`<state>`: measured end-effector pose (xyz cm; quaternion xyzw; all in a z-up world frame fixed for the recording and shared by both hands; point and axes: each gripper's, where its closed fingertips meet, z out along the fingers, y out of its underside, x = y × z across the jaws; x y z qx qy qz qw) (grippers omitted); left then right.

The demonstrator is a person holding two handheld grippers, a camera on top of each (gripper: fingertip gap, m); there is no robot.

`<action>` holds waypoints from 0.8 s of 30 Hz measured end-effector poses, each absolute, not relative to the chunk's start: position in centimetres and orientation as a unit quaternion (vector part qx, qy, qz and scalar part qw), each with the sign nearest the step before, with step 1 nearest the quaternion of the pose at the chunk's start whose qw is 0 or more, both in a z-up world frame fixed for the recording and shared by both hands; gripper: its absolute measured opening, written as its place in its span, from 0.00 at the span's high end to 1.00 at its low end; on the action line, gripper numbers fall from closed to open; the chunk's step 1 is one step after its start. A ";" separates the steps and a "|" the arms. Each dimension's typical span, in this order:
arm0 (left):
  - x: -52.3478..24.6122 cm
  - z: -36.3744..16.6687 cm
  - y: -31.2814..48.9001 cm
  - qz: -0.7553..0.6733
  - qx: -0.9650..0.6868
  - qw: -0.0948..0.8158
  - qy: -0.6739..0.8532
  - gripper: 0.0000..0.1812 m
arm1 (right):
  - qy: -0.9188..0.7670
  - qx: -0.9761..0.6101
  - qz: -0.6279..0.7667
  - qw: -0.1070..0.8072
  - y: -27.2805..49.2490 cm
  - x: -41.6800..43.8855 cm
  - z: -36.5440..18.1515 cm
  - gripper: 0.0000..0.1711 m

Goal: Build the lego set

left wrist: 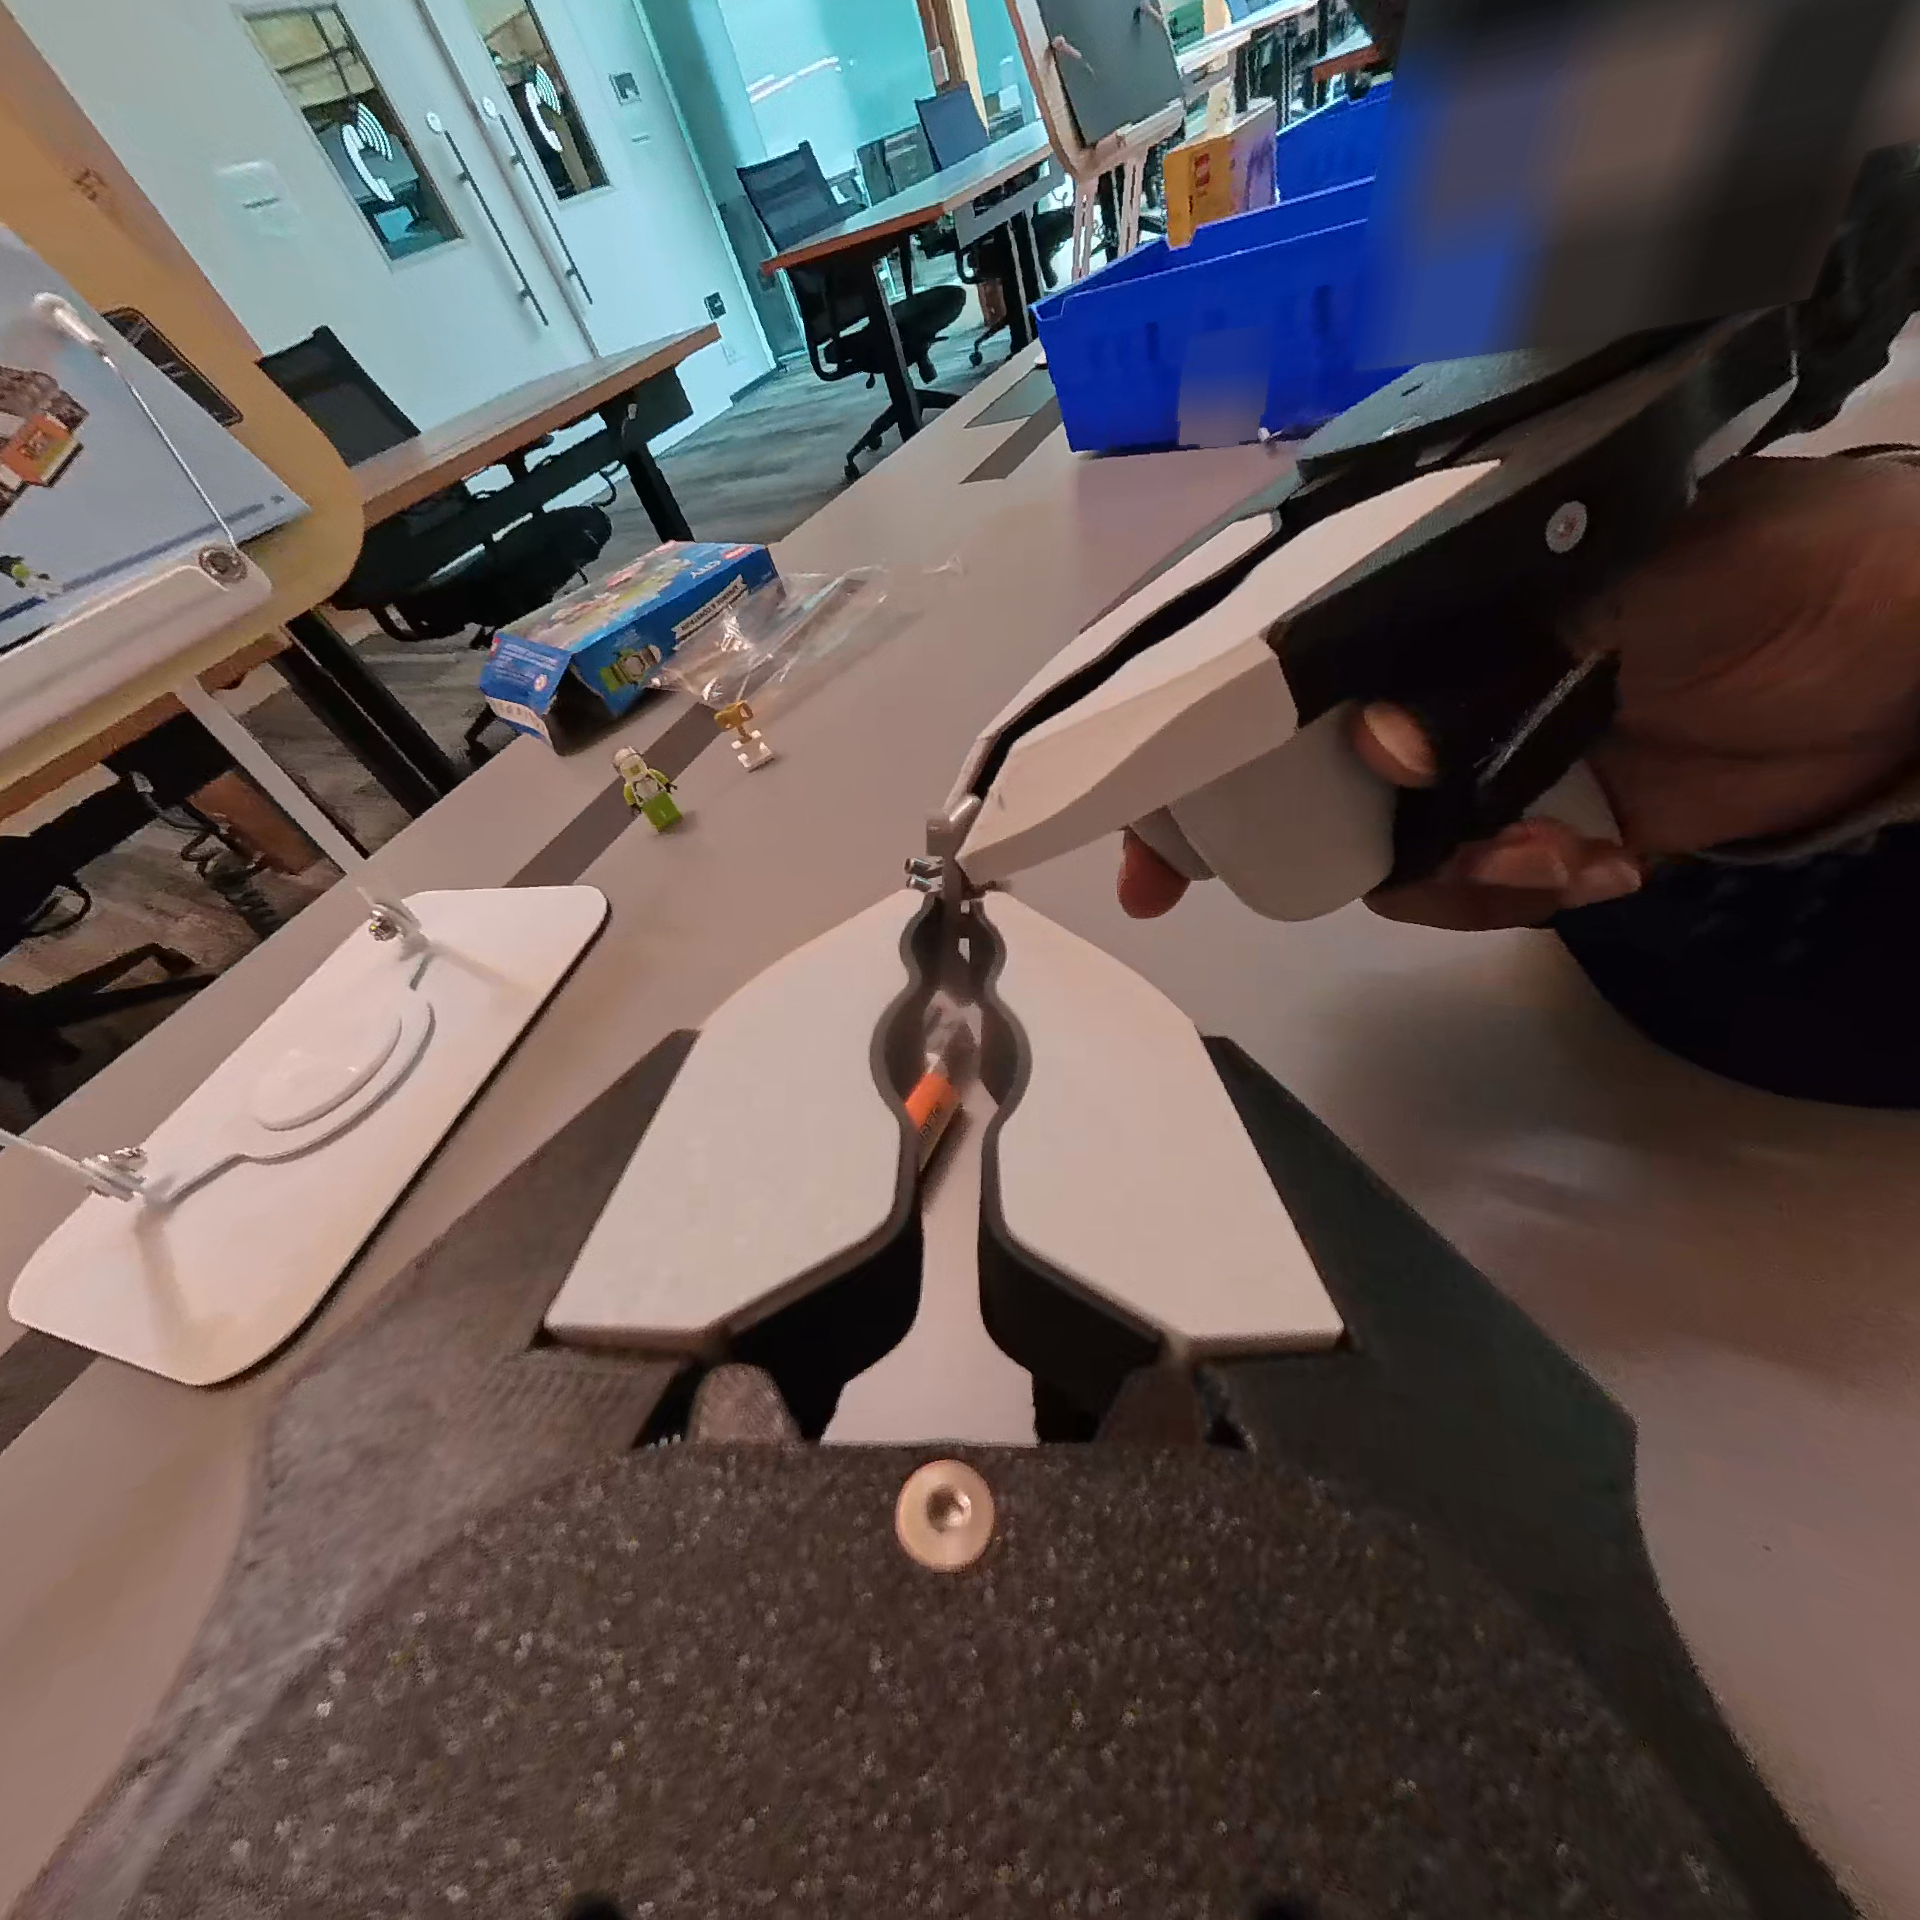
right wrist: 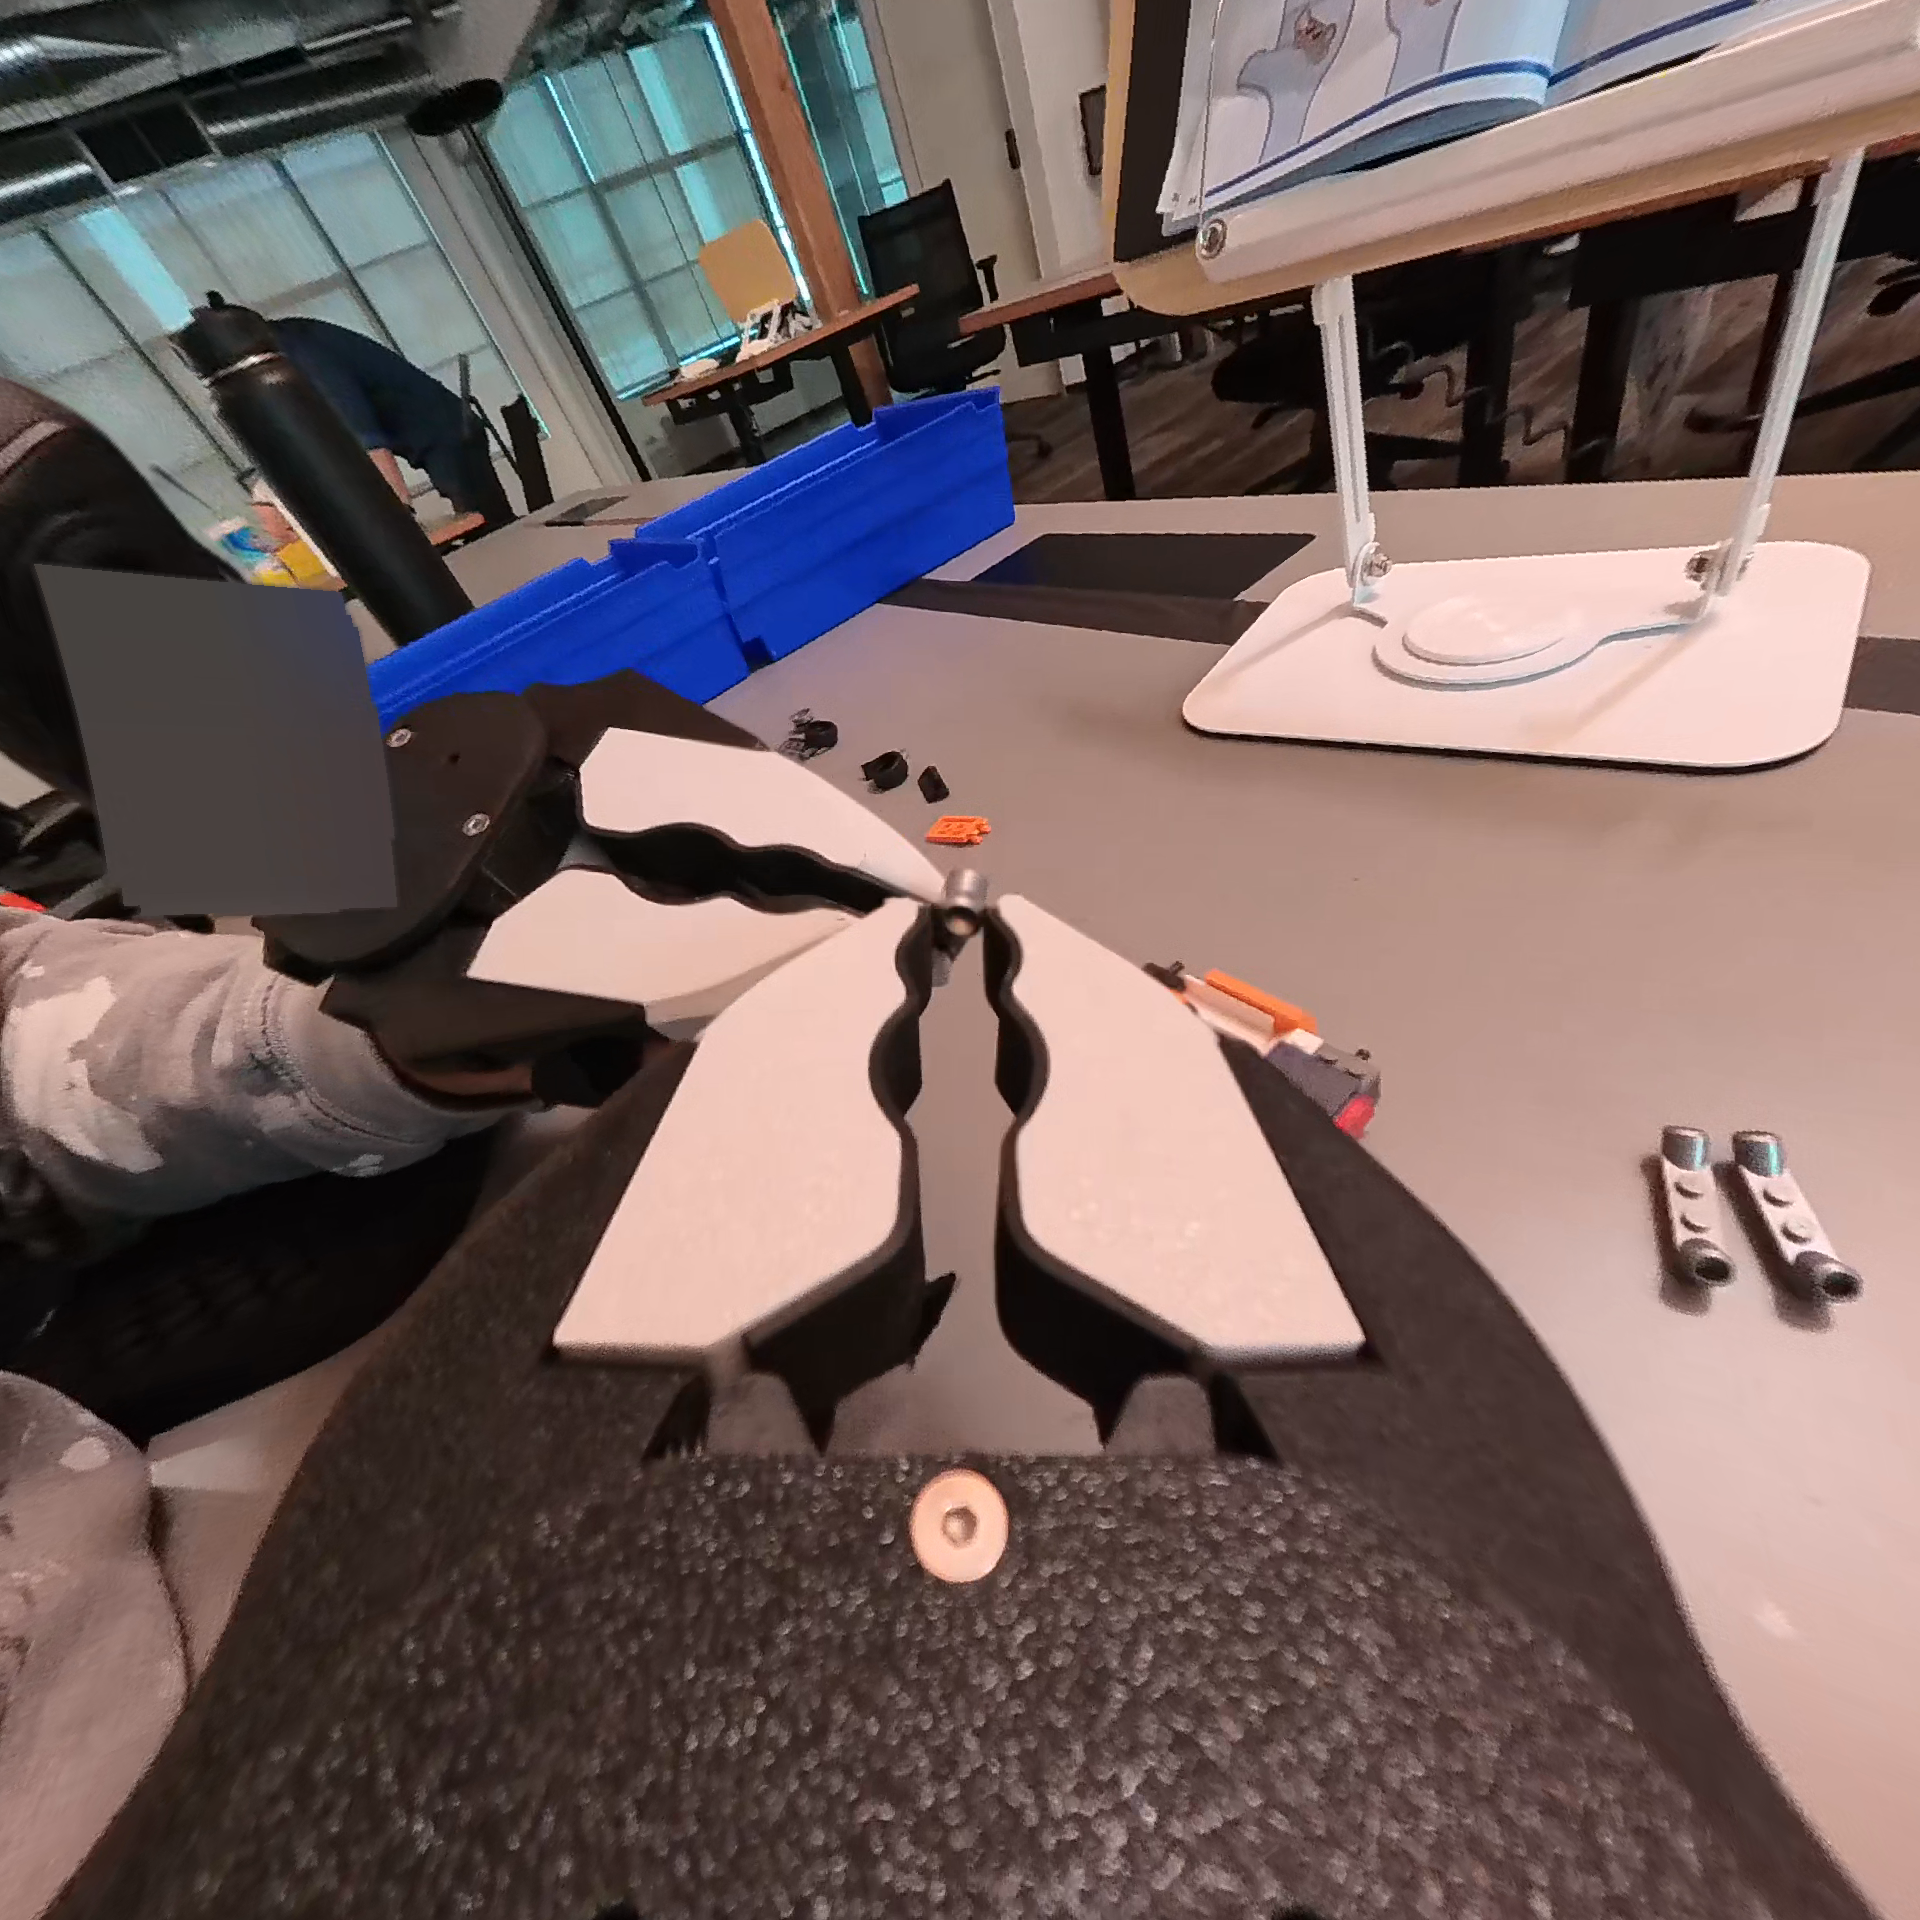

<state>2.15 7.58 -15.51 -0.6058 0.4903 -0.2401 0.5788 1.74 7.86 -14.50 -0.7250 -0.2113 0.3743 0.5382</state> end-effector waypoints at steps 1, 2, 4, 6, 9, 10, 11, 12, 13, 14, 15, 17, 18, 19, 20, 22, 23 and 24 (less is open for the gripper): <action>2.2 -15.6 7.5 -0.242 -0.605 0.578 0.491 0.97 | -0.214 -0.724 0.377 0.536 7.8 1.7 -14.5 0.95; 2.2 -15.7 7.4 -0.246 -0.606 0.574 0.493 0.97 | -0.220 -0.725 0.378 0.532 7.7 1.7 -14.6 0.95; 2.4 -16.3 7.0 -0.267 -0.608 0.549 0.507 0.95 | -0.249 -0.730 0.367 0.520 7.5 1.8 -15.0 0.95; 2.5 -16.8 6.3 -0.305 -0.615 0.507 0.522 0.86 | -0.303 -0.732 0.339 0.508 7.2 2.2 -15.4 0.96; 1.8 -16.4 6.0 -0.346 -0.613 0.479 0.524 0.85 | -0.409 -0.730 0.278 0.472 6.5 2.9 -16.4 0.96; 1.7 -16.3 5.8 -0.349 -0.608 0.474 0.533 0.86 | -0.448 -0.723 0.264 0.456 5.9 2.9 -16.8 0.96; 1.6 -16.3 5.6 -0.348 -0.602 0.471 0.542 0.86 | -0.484 -0.713 0.250 0.440 5.3 2.7 -17.1 0.96; 1.7 -16.3 5.3 -0.348 -0.595 0.470 0.552 0.87 | -0.518 -0.704 0.236 0.425 4.8 2.6 -17.5 0.96; 1.8 -16.3 4.6 -0.353 -0.585 0.462 0.566 0.89 | -0.546 -0.693 0.225 0.413 4.3 2.3 -17.8 0.96; 1.9 -16.4 3.8 -0.362 -0.574 0.450 0.581 0.91 | -0.567 -0.683 0.220 0.405 3.9 2.1 -18.0 0.96; 1.9 -16.6 3.2 -0.365 -0.567 0.442 0.592 0.92 | -0.580 -0.674 0.221 0.400 3.6 1.7 -18.0 0.96; 1.9 -17.0 2.9 -0.350 -0.565 0.439 0.604 0.93 | -0.597 -0.662 0.229 0.392 3.0 1.2 -18.1 0.96; 1.8 -17.1 2.7 -0.346 -0.563 0.436 0.611 0.93 | -0.603 -0.658 0.228 0.390 2.9 1.1 -18.1 0.96; 1.7 -17.2 2.5 -0.345 -0.561 0.432 0.616 0.94 | -0.607 -0.655 0.225 0.390 2.8 1.0 -18.2 0.96; 1.6 -17.4 2.3 -0.342 -0.560 0.428 0.622 0.95 | -0.610 -0.653 0.224 0.390 2.7 0.9 -18.2 0.96; 1.5 -17.5 2.2 -0.335 -0.559 0.427 0.627 0.95 | -0.611 -0.651 0.227 0.389 2.5 0.8 -18.1 0.96; 1.5 -17.4 2.1 -0.336 -0.558 0.425 0.628 0.96 | -0.613 -0.650 0.227 0.388 2.4 0.8 -18.1 0.96; 1.5 -17.4 2.0 -0.336 -0.558 0.425 0.629 0.96 | -0.615 -0.648 0.226 0.387 2.4 0.8 -18.1 0.96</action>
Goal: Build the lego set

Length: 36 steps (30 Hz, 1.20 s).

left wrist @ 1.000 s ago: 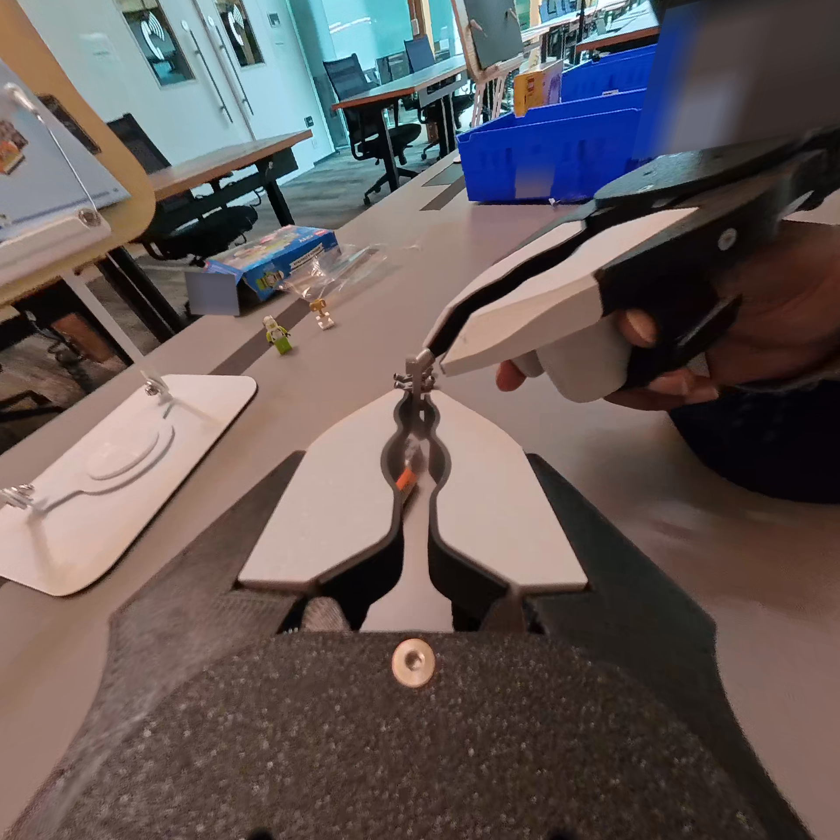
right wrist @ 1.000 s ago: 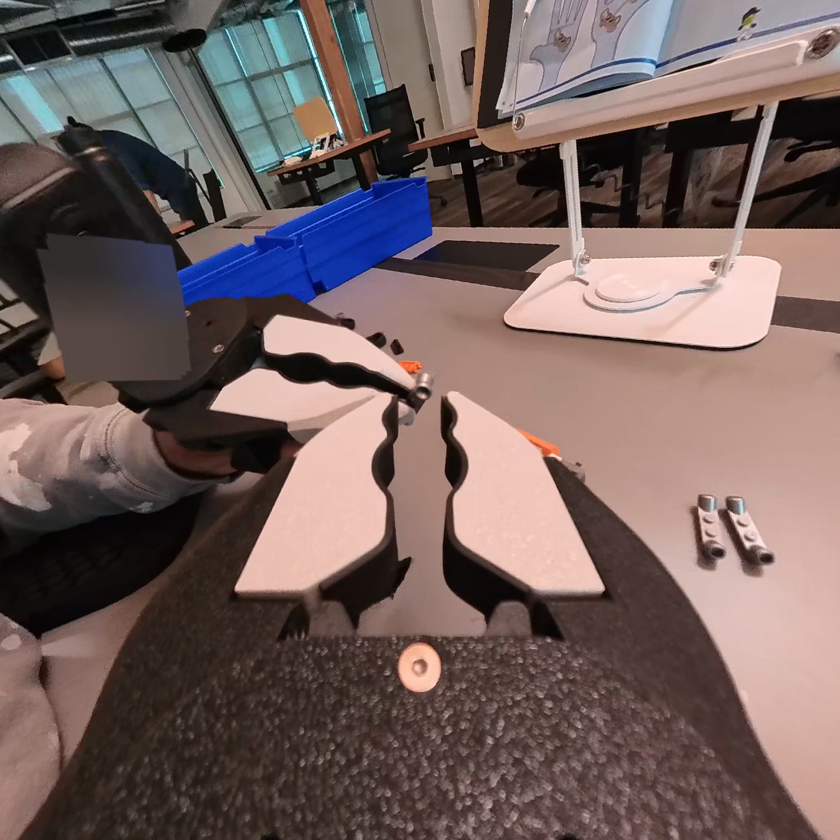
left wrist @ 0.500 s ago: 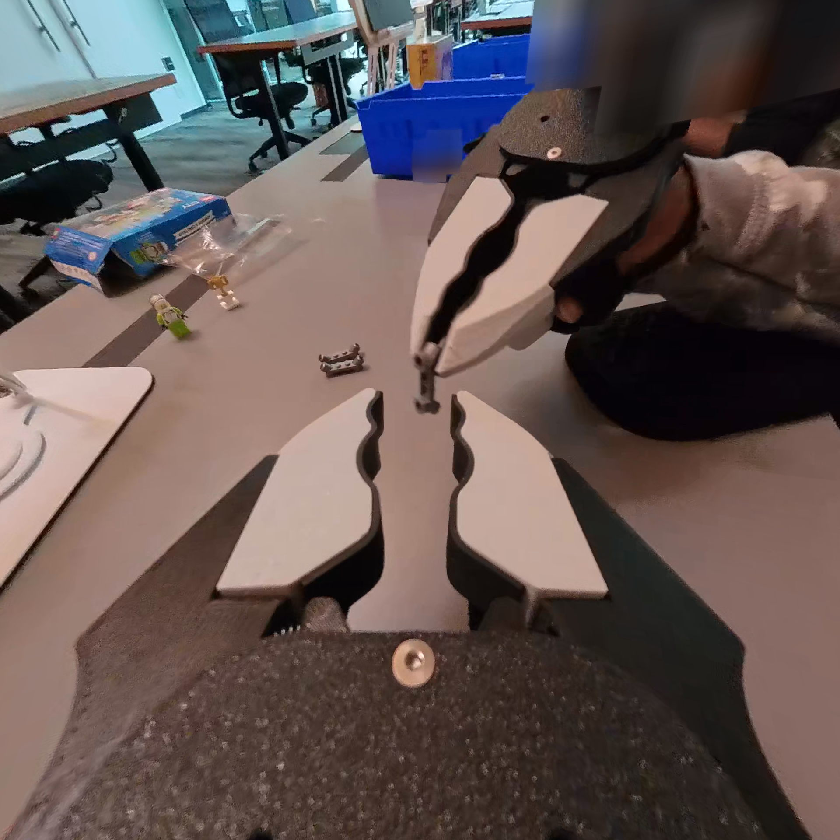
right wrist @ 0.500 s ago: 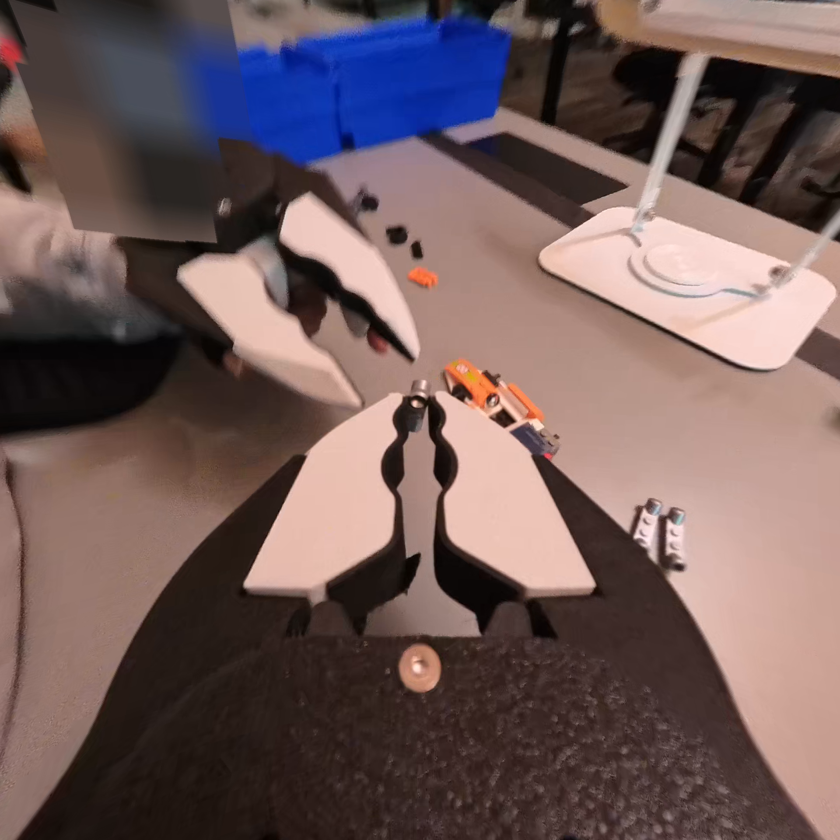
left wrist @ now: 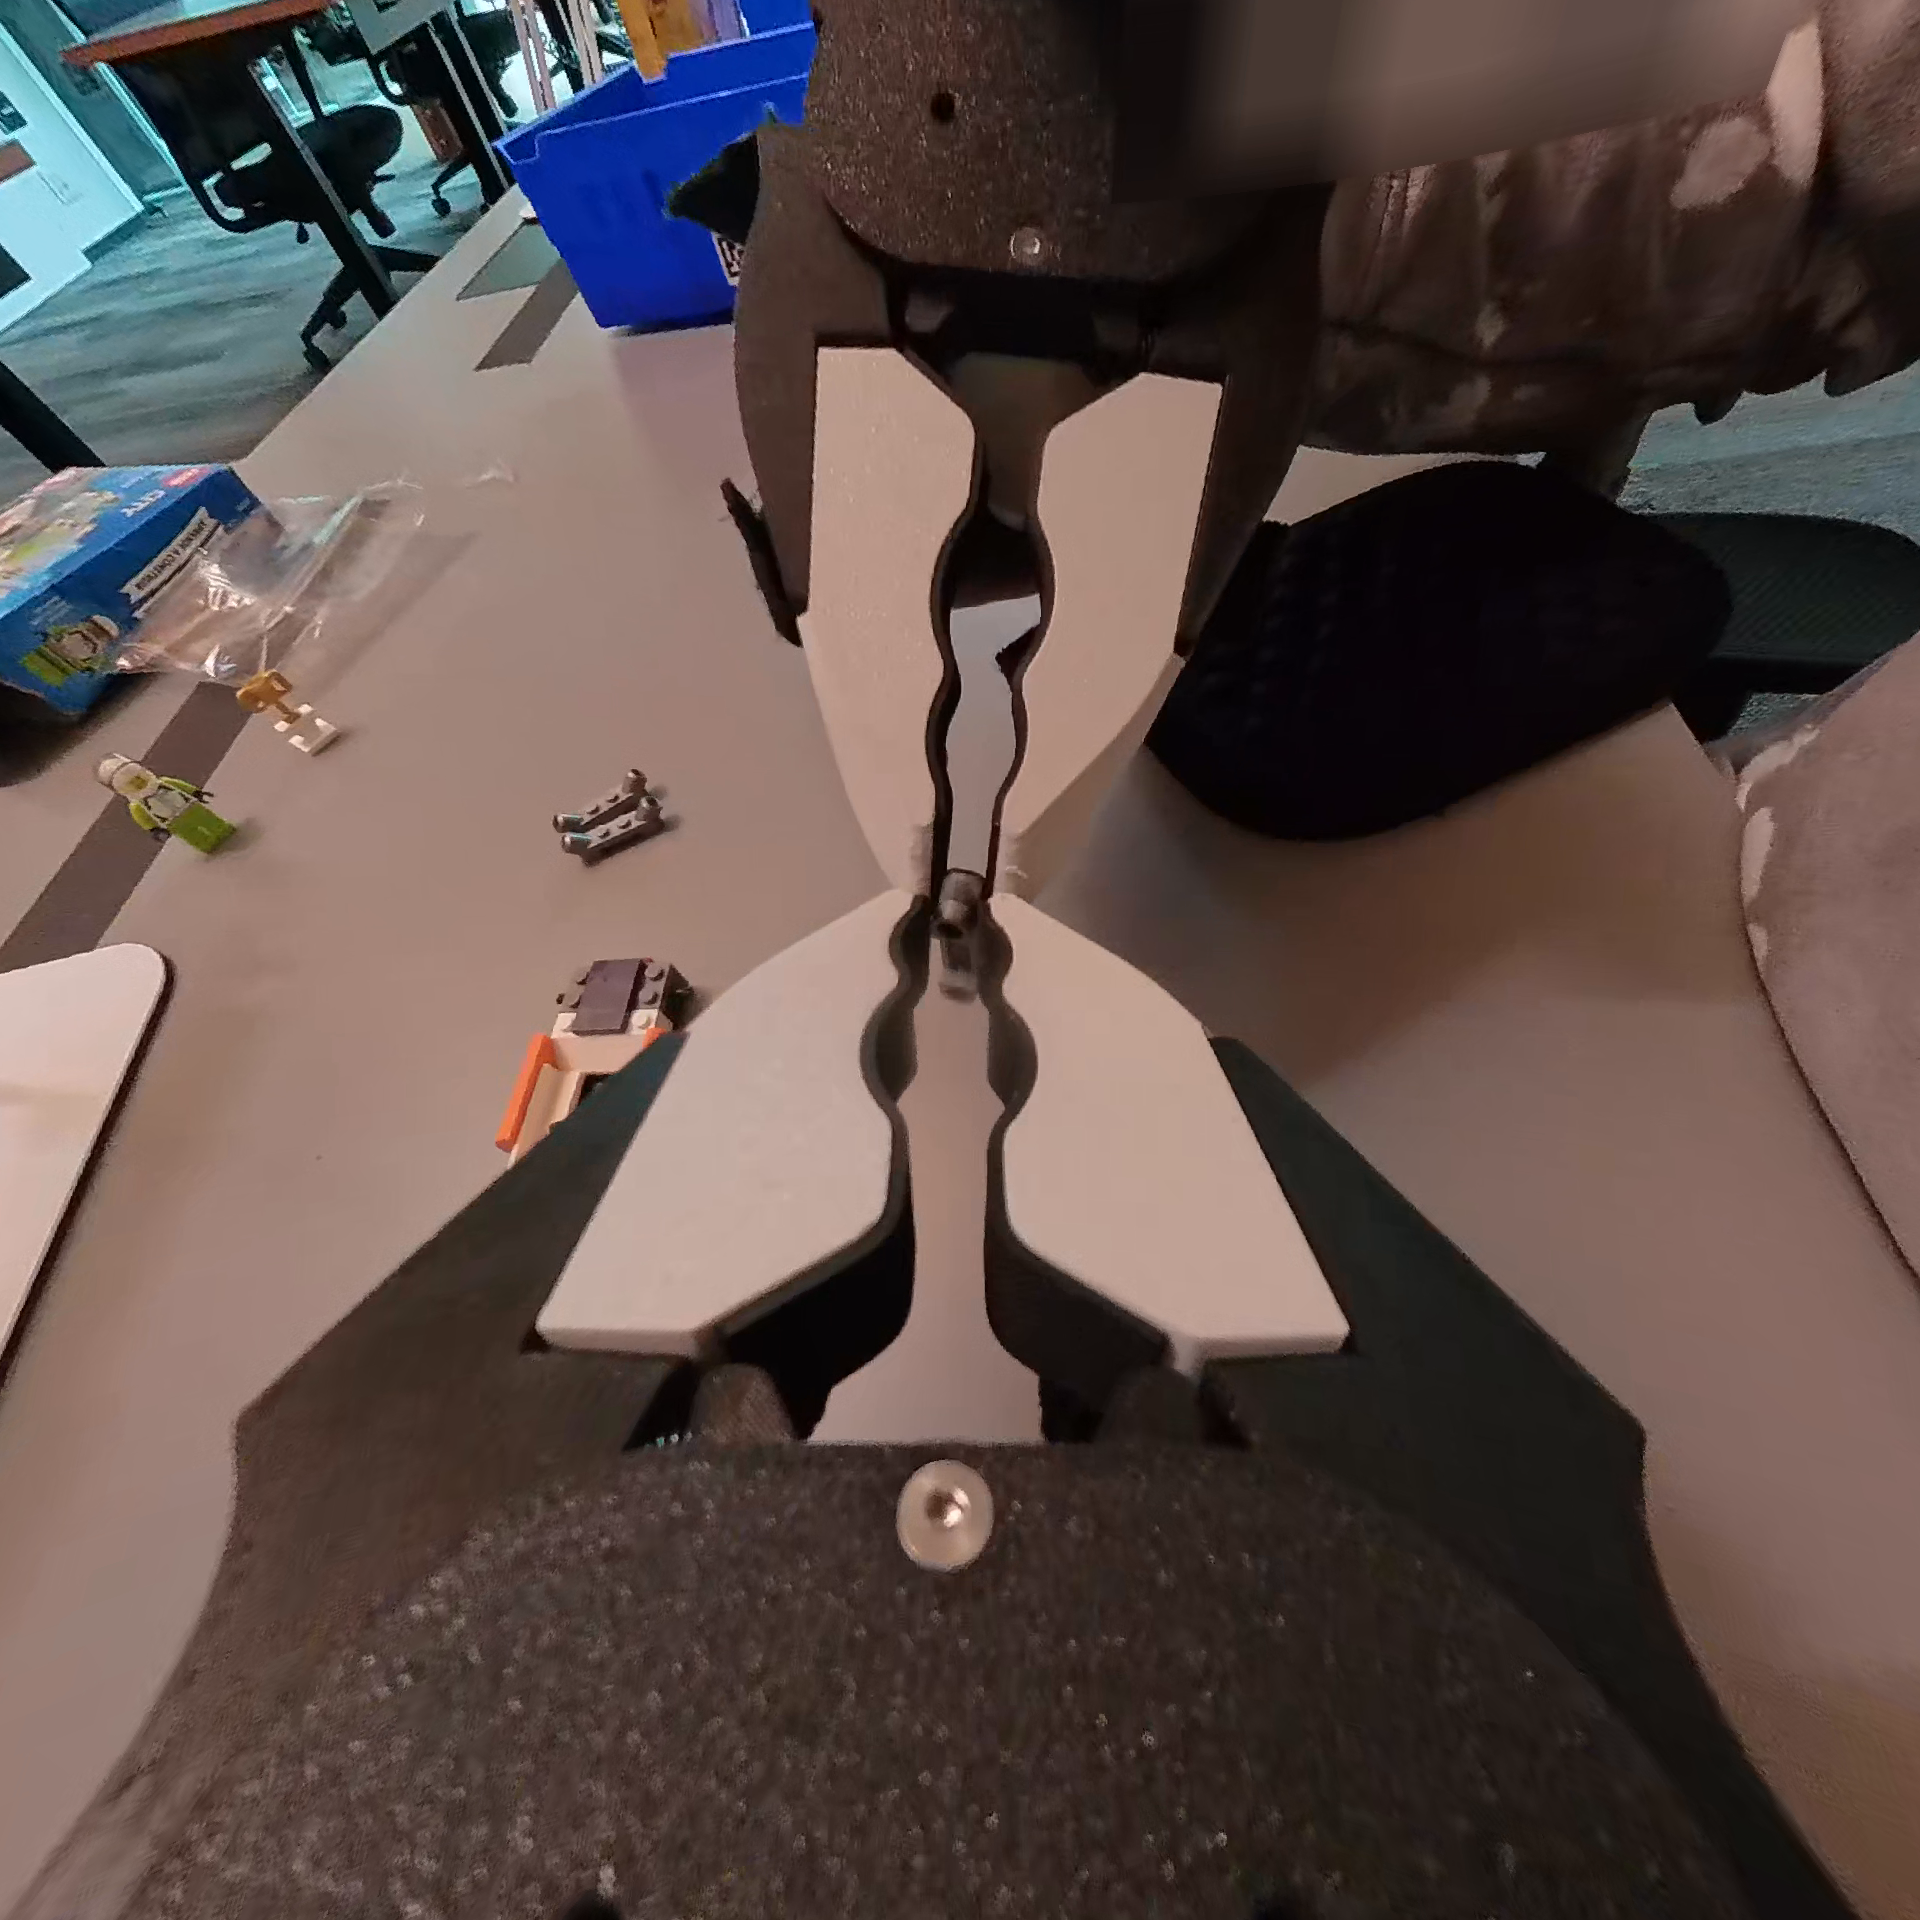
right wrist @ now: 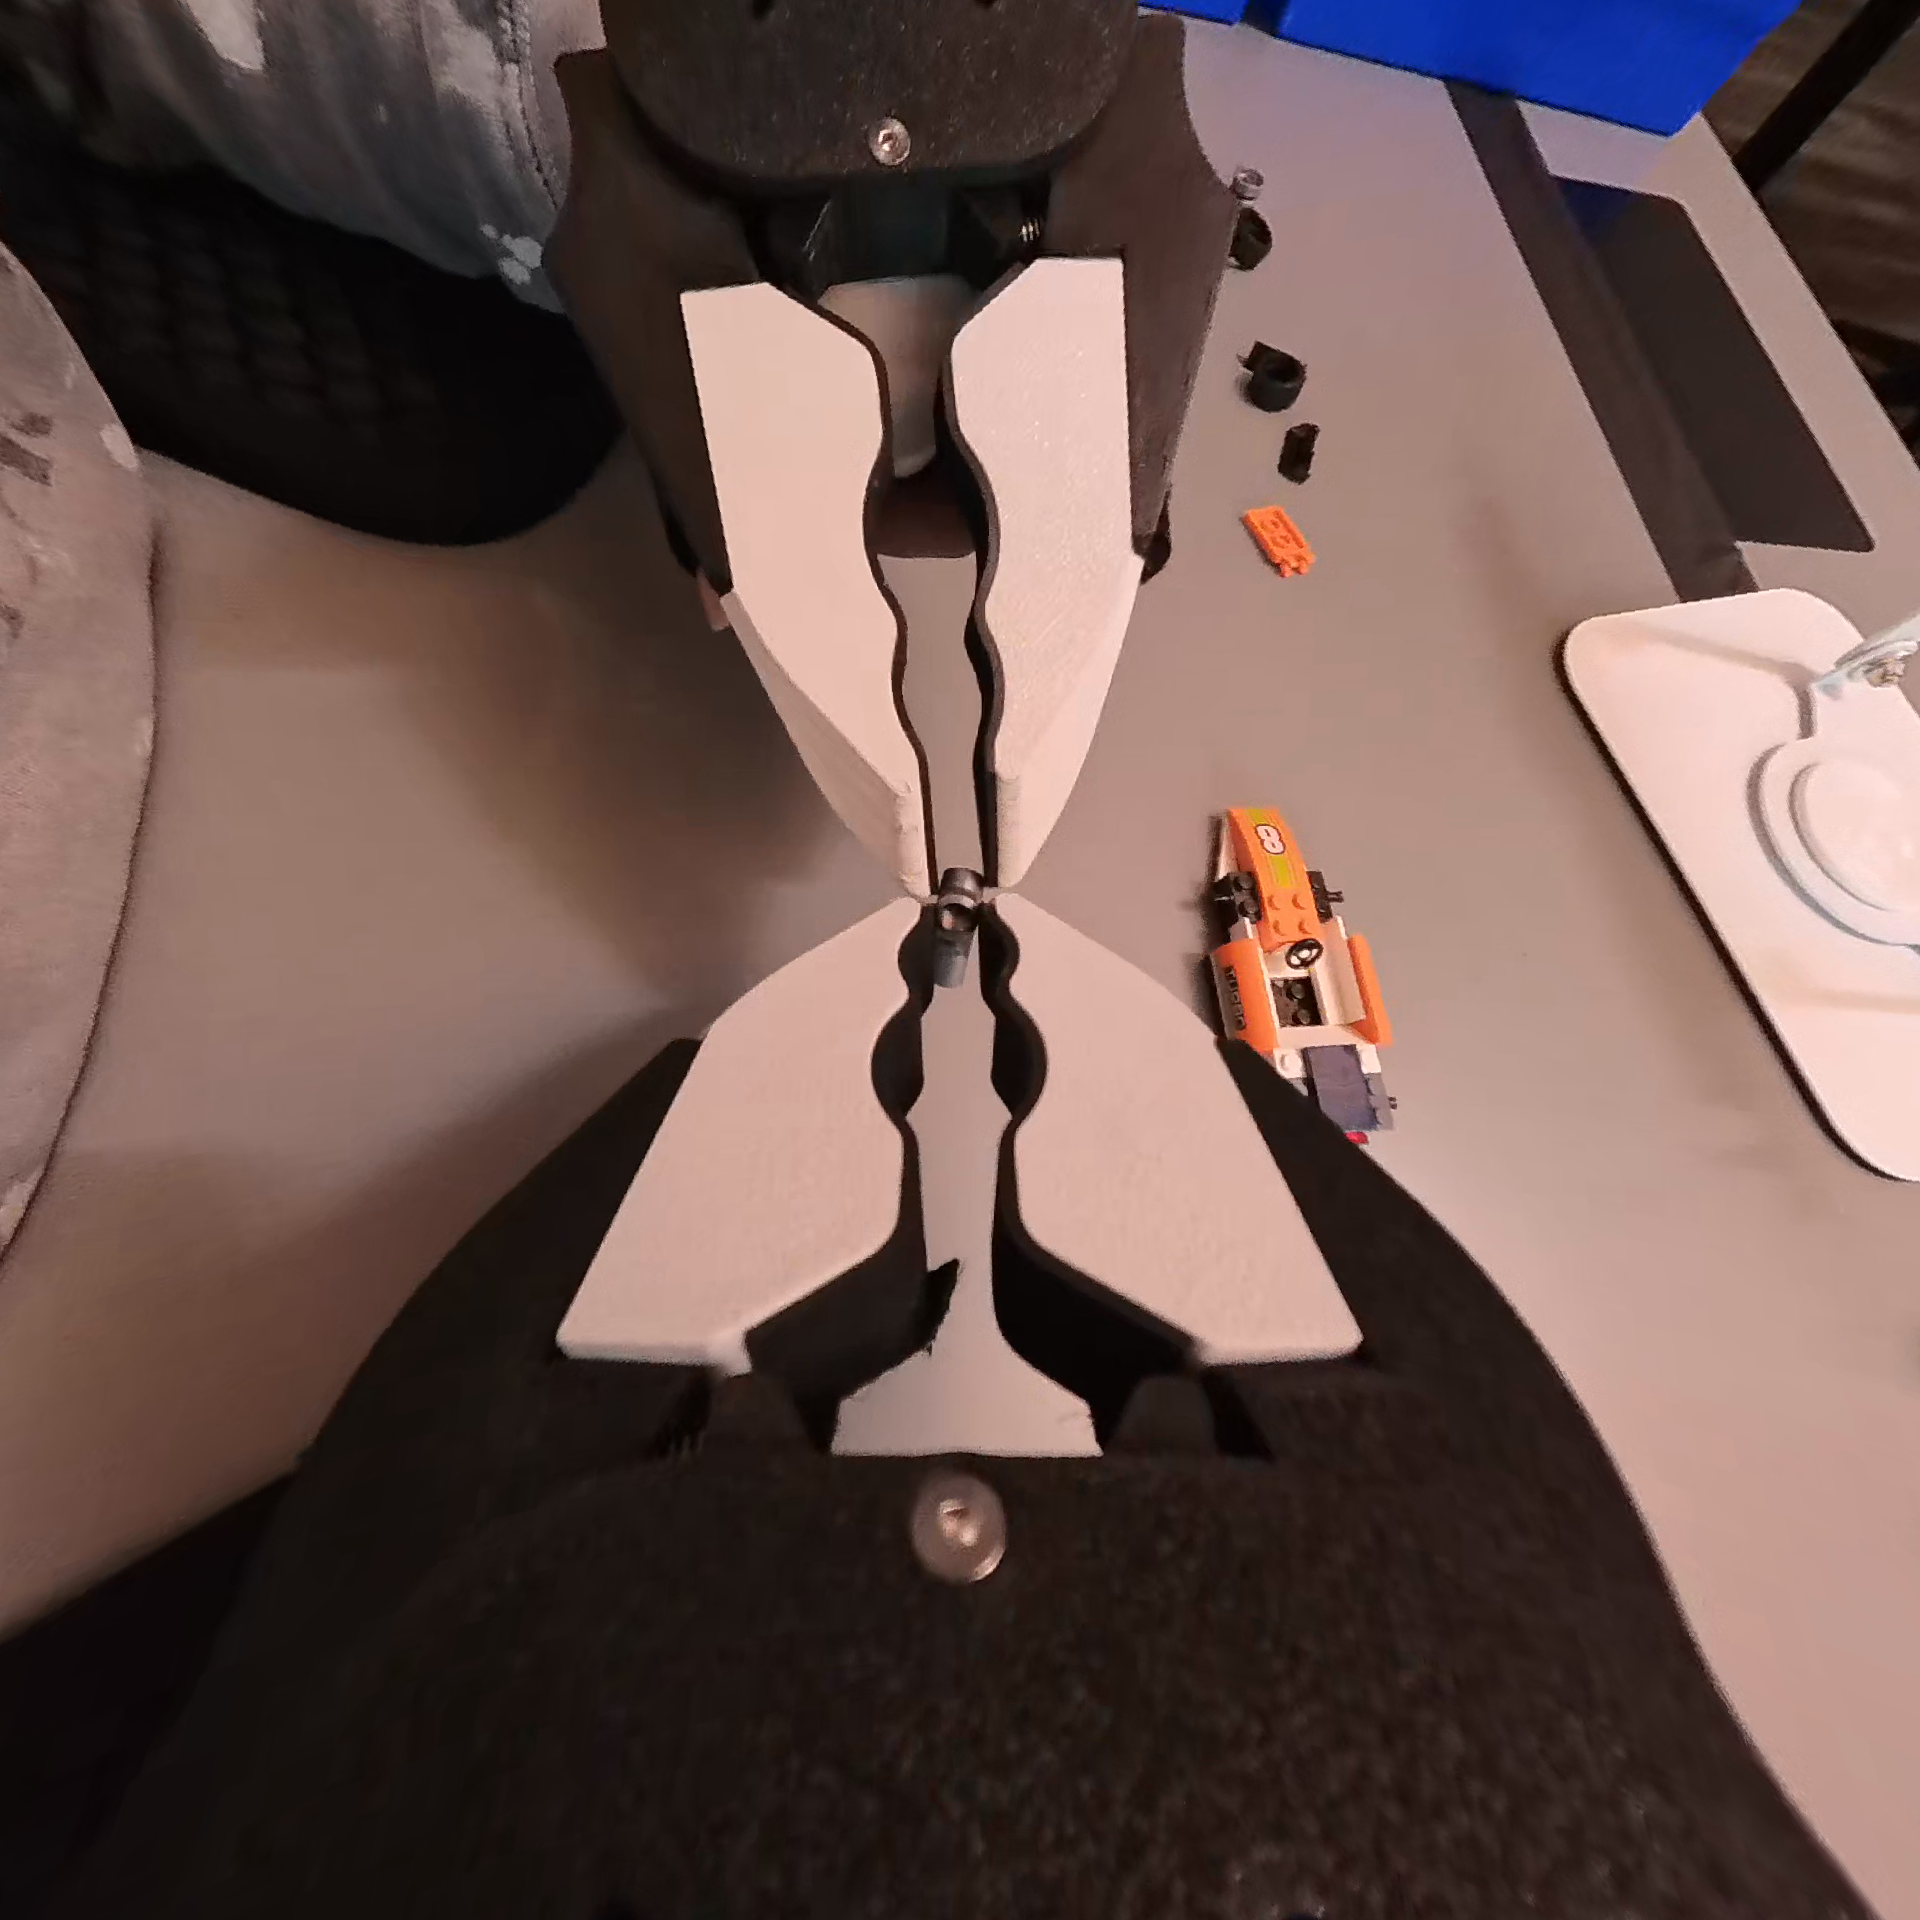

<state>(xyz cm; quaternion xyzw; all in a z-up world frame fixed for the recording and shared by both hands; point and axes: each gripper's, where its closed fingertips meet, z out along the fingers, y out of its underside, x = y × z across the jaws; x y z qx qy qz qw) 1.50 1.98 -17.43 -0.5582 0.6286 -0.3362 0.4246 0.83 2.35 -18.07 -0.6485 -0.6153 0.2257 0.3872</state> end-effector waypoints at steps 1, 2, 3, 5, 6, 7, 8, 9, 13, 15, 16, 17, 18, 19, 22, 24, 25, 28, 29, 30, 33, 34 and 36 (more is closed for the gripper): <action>1.5 -17.4 1.9 -0.334 -0.557 0.425 0.631 0.96 | -0.617 -0.648 0.224 0.386 2.3 0.8 -18.1 0.96; 1.5 -17.4 1.9 -0.332 -0.554 0.425 0.634 0.96 | -0.618 -0.647 0.223 0.386 2.2 0.9 -18.1 0.96; 1.5 -17.3 1.9 -0.332 -0.552 0.427 0.634 0.96 | -0.617 -0.647 0.225 0.387 2.2 0.9 -18.0 0.96; 1.5 -16.7 2.0 -0.350 -0.550 0.437 0.620 0.96 | -0.608 -0.646 0.232 0.398 2.3 0.8 -17.5 0.96; 1.4 -16.2 2.1 -0.371 -0.549 0.441 0.606 0.96 | -0.599 -0.646 0.239 0.408 2.4 0.8 -17.1 0.96; 1.3 -15.7 2.2 -0.398 -0.548 0.442 0.588 0.96 | -0.589 -0.646 0.247 0.419 2.5 0.7 -16.6 0.95; 1.1 -15.2 2.3 -0.429 -0.545 0.441 0.569 0.96 | -0.578 -0.645 0.255 0.430 2.6 0.7 -16.1 0.95; 0.9 -14.6 2.4 -0.464 -0.541 0.440 0.547 0.96 | -0.569 -0.645 0.260 0.439 2.7 0.7 -15.8 0.94; -0.2 -12.6 3.0 -0.575 -0.523 0.420 0.468 0.96 | -0.542 -0.648 0.269 0.462 3.0 1.1 -15.4 0.89; -0.5 -11.9 3.0 -0.603 -0.511 0.419 0.447 0.96 | -0.527 -0.647 0.286 0.471 2.8 0.8 -15.2 0.89; -0.5 -11.8 3.0 -0.609 -0.506 0.419 0.444 0.96 | -0.520 -0.645 0.295 0.476 2.7 0.6 -15.0 0.89; -0.5 -11.8 3.0 -0.614 -0.503 0.417 0.443 0.96 | -0.514 -0.643 0.303 0.481 2.5 0.4 -14.8 0.89; -0.5 -11.8 2.9 -0.618 -0.502 0.414 0.441 0.97 | -0.508 -0.641 0.307 0.486 2.5 0.3 -14.6 0.89; -0.4 -11.9 2.8 -0.618 -0.503 0.411 0.443 0.96 | -0.504 -0.639 0.311 0.491 2.4 0.1 -14.4 0.89; 0.0 -12.3 2.4 -0.612 -0.505 0.409 0.451 0.96 | -0.501 -0.642 0.309 0.491 2.3 -0.2 -14.5 0.94; 0.1 -12.6 2.4 -0.602 -0.509 0.411 0.458 0.96 | -0.500 -0.651 0.306 0.482 2.3 -0.1 -14.9 0.95; 0.1 -12.8 2.6 -0.594 -0.515 0.414 0.458 0.97 | -0.495 -0.660 0.306 0.475 2.5 0.1 -15.0 0.95; 0.2 -13.4 4.1 -0.561 -0.548 0.436 0.441 0.92 | -0.459 -0.712 0.290 0.445 3.9 1.6 -16.0 0.96; 0.2 -13.9 4.6 -0.543 -0.561 0.439 0.445 0.90 | -0.438 -0.741 0.268 0.433 5.0 2.7 -16.7 0.96; 0.1 -14.3 5.0 -0.525 -0.570 0.444 0.450 0.91 | -0.411 -0.770 0.250 0.419 6.2 4.0 -17.5 0.96; 0.0 -15.2 5.8 -0.492 -0.589 0.453 0.454 0.93 | -0.335 -0.847 0.191 0.365 10.0 8.0 -20.2 0.96; 0.0 -15.6 6.0 -0.484 -0.595 0.452 0.456 0.94 | -0.325 -0.865 0.164 0.344 11.0 9.2 -21.0 0.96; 0.1 -15.9 5.8 -0.476 -0.596 0.452 0.462 0.93 | -0.318 -0.890 0.132 0.299 12.2 10.2 -22.3 0.96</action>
